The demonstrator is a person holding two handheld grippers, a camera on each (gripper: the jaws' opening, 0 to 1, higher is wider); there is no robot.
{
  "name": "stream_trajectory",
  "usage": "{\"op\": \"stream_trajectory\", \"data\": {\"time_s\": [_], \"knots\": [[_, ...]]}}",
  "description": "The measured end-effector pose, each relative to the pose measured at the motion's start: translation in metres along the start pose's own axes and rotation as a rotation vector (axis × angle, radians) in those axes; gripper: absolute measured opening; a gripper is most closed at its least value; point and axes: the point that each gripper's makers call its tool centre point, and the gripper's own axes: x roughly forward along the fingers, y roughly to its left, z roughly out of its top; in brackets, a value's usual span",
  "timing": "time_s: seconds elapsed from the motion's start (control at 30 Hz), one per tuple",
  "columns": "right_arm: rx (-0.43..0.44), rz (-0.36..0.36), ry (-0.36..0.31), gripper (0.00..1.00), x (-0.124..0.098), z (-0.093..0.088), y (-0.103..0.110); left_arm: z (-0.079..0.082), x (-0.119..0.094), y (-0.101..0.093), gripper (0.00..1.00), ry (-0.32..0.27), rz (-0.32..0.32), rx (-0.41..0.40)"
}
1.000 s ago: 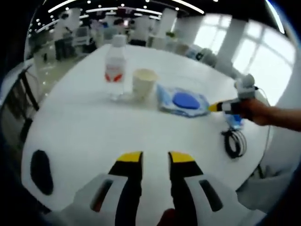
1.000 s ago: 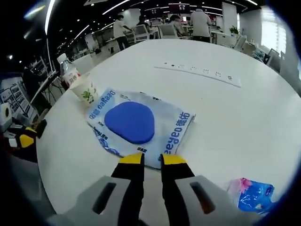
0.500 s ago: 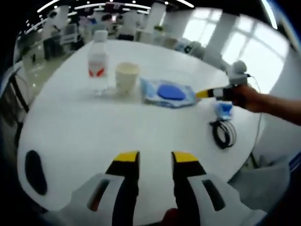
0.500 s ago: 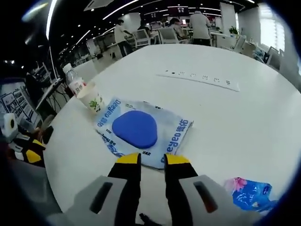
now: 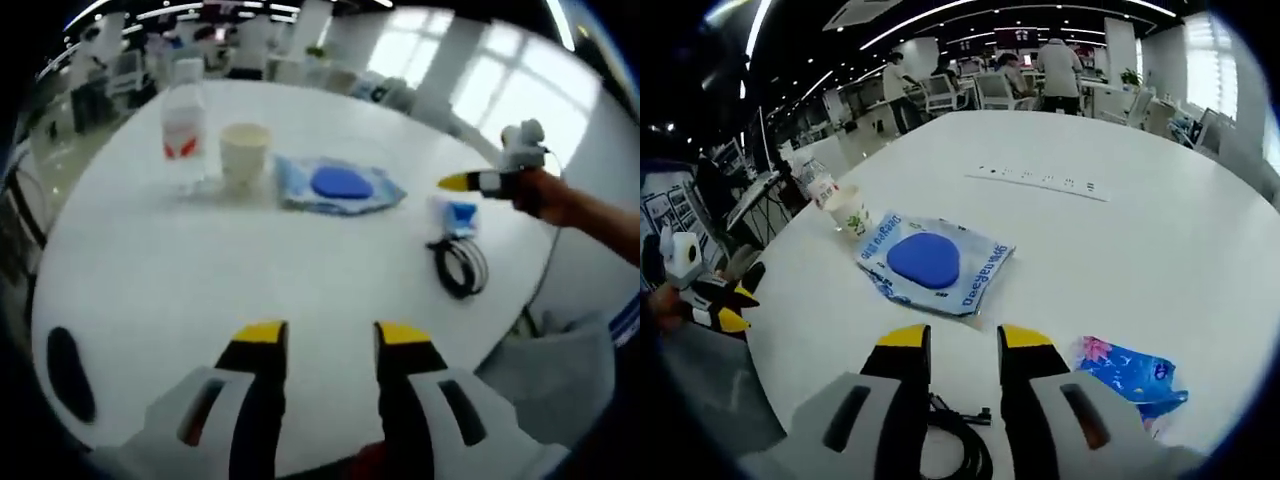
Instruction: Arrange the tabletop items into an orderly group along one side of the table until the central work area is clear of visible clutter.
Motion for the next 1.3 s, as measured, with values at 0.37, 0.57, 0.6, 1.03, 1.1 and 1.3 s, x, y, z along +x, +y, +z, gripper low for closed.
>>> {"op": "stream_trajectory", "data": {"time_s": [0.37,0.57,0.6,1.03,1.1,1.3], "knots": [[0.12,-0.037,-0.006,0.26,-0.018,-0.045,0.027,-0.016,0.003,0.005,0.32,0.031,-0.018,-0.009],[0.181,-0.041,0.0,0.26,-0.015,-0.067,0.045,-0.006,0.003,0.006,0.32,-0.023,-0.054,-0.055],[0.182,-0.042,0.0,0.26,-0.015,-0.069,0.047,-0.005,0.003,0.005,0.32,-0.026,-0.056,-0.055],[0.114,-0.091,0.069,0.27,-0.027,-0.1,0.055,0.008,0.01,0.001,0.32,-0.086,-0.129,-0.148],[0.125,-0.1,0.078,0.27,-0.029,-0.106,0.055,0.008,0.01,0.004,0.32,-0.084,-0.121,-0.144],[0.196,-0.181,0.065,0.27,-0.039,-0.123,0.043,-0.005,0.011,0.001,0.32,-0.024,-0.092,-0.102]]}}
